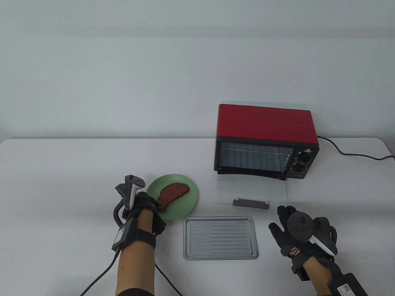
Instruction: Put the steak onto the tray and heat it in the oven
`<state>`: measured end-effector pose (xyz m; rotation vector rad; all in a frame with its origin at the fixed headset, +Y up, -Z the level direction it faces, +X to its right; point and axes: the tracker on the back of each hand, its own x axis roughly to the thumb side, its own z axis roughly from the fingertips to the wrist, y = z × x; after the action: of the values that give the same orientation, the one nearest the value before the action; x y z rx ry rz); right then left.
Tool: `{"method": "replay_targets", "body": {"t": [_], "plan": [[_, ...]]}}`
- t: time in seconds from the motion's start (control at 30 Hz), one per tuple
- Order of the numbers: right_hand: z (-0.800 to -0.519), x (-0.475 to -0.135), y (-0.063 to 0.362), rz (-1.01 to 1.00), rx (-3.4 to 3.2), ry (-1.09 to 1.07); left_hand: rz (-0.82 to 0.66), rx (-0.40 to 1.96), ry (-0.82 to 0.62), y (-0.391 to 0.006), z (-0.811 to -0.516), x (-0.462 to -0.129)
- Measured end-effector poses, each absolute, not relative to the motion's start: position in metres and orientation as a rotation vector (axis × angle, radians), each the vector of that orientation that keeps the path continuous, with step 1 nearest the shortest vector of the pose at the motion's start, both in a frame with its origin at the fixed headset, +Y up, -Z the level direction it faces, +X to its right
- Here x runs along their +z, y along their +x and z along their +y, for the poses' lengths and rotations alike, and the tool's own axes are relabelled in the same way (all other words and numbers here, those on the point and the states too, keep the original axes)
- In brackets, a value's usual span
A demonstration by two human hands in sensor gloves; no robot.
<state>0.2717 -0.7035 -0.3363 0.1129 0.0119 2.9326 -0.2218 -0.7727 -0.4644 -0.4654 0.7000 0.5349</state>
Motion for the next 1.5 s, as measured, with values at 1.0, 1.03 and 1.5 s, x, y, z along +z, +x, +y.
{"method": "replay_targets", "body": {"t": [1.0, 1.03, 1.5], "plan": [[-0.706, -0.335, 0.276, 0.067, 2.827, 0.12, 0.186, 0.505, -0.325, -0.155, -0.682, -0.387], [-0.705, -0.335, 0.276, 0.066, 2.827, 0.121, 0.176, 0.479, -0.322, -0.149, -0.681, -0.386], [-0.704, -0.334, 0.277, 0.058, 2.85, 0.116, 0.084, 0.278, -0.269, -0.094, -0.66, -0.379]]}}
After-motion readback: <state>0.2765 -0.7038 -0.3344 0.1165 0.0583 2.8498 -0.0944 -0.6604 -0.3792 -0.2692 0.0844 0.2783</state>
